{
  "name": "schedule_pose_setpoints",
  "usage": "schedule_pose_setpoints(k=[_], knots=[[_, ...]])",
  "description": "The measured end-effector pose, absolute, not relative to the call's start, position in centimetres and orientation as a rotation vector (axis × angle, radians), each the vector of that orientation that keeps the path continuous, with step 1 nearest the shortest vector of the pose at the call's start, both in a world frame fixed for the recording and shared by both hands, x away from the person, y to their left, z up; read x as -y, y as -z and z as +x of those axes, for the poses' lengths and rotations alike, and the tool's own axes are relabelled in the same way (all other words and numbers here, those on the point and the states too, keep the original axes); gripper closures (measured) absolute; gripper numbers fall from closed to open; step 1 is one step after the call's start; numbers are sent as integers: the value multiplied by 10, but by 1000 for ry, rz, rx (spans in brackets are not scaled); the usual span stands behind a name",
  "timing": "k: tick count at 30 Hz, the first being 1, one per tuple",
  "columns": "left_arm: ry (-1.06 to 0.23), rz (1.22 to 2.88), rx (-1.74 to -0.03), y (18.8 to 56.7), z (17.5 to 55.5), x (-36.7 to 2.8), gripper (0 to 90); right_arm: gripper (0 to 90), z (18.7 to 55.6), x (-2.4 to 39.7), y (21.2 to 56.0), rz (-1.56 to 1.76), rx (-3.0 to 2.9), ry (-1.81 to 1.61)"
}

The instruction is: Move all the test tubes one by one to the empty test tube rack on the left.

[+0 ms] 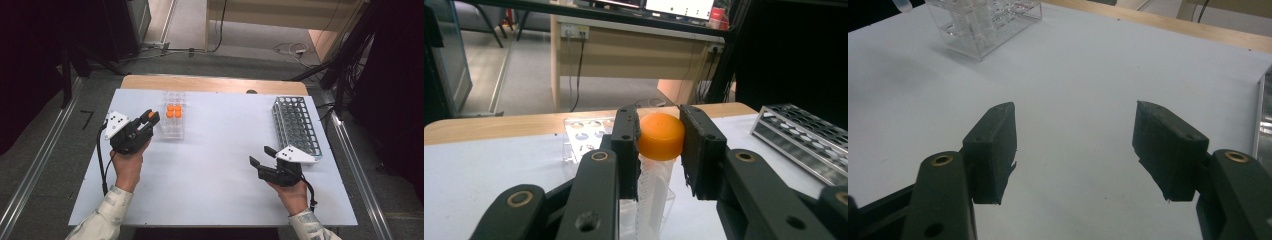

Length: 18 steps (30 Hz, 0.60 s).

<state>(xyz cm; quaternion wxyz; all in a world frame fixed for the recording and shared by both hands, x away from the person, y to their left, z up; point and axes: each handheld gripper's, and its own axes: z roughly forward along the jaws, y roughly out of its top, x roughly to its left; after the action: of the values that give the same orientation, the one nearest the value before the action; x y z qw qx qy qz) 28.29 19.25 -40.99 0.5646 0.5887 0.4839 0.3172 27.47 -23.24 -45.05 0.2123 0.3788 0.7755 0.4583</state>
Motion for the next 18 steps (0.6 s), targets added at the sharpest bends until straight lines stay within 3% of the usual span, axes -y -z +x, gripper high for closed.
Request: schedule_pose_setpoints(k=[18], knots=[[-775, 1375, -1185, 404, 305, -198, 699, 332, 275, 233, 451, 1057, -2149, -1282]])
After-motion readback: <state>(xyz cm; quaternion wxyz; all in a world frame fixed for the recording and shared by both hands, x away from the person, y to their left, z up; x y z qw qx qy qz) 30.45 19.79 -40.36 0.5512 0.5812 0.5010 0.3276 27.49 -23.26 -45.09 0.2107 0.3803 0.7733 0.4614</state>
